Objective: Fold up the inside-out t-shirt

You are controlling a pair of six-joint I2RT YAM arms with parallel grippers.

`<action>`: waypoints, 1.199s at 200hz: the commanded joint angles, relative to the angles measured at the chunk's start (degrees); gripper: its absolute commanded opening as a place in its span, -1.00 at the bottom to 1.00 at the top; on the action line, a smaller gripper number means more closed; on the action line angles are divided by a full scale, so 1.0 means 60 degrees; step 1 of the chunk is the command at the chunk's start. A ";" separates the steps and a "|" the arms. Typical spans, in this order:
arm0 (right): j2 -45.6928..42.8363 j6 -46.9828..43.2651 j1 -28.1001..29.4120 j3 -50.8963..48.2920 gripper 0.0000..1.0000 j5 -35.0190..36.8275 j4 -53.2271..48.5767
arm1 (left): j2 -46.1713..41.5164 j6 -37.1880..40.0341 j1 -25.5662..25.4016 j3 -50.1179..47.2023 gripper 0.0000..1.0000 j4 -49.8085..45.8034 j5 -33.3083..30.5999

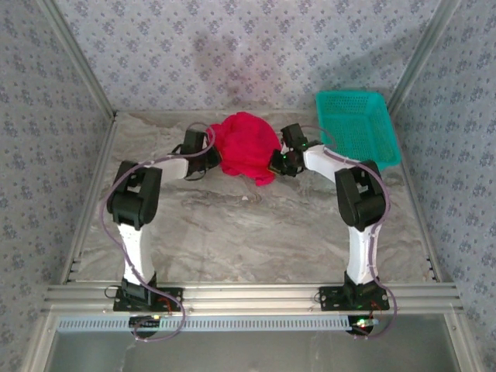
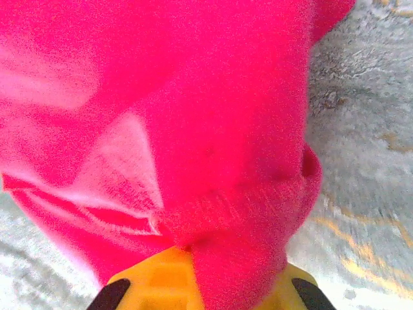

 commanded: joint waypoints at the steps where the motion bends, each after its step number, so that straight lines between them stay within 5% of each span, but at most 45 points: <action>1: -0.1743 -0.0755 -0.0010 0.0401 -1.00 0.0245 -0.1147 | -0.2066 0.0762 0.0077 -0.0096 -1.00 -0.1397 -0.1224; 84: -0.6135 -0.0627 -0.0066 -0.0434 -1.00 0.0850 -0.1642 | -0.7067 0.2137 0.0139 -0.0466 -1.00 -0.4576 -0.2390; 128: -0.6123 -0.0664 -0.0811 -0.0248 -1.00 0.1160 -0.2141 | -0.7775 0.2487 0.0851 -0.0351 -1.00 -0.5202 -0.2386; 158: -0.4688 -0.0618 -0.1257 -0.0072 -1.00 0.1159 -0.1552 | -0.6402 0.1917 0.1427 -0.0191 -1.00 -0.5726 -0.1579; 170: -0.3606 -0.0761 -0.1365 0.0706 -0.70 0.0836 -0.2079 | -0.5597 0.1741 0.1454 0.0136 -0.99 -0.6289 -0.1536; 195: -0.2034 -0.1259 -0.1246 0.2229 0.09 0.1087 -0.3531 | -0.4906 0.1474 0.1452 0.0173 -0.56 -0.6787 -0.1980; 209: -0.2017 -0.1381 -0.0923 0.2022 0.23 0.1332 -0.3490 | -0.5083 0.1322 0.1454 -0.0319 -0.16 -0.6414 -0.2036; 240: -0.2272 -0.1459 0.0269 0.0777 0.30 0.1517 -0.2482 | -0.5163 0.1249 0.1452 -0.1281 0.19 -0.5648 -0.1886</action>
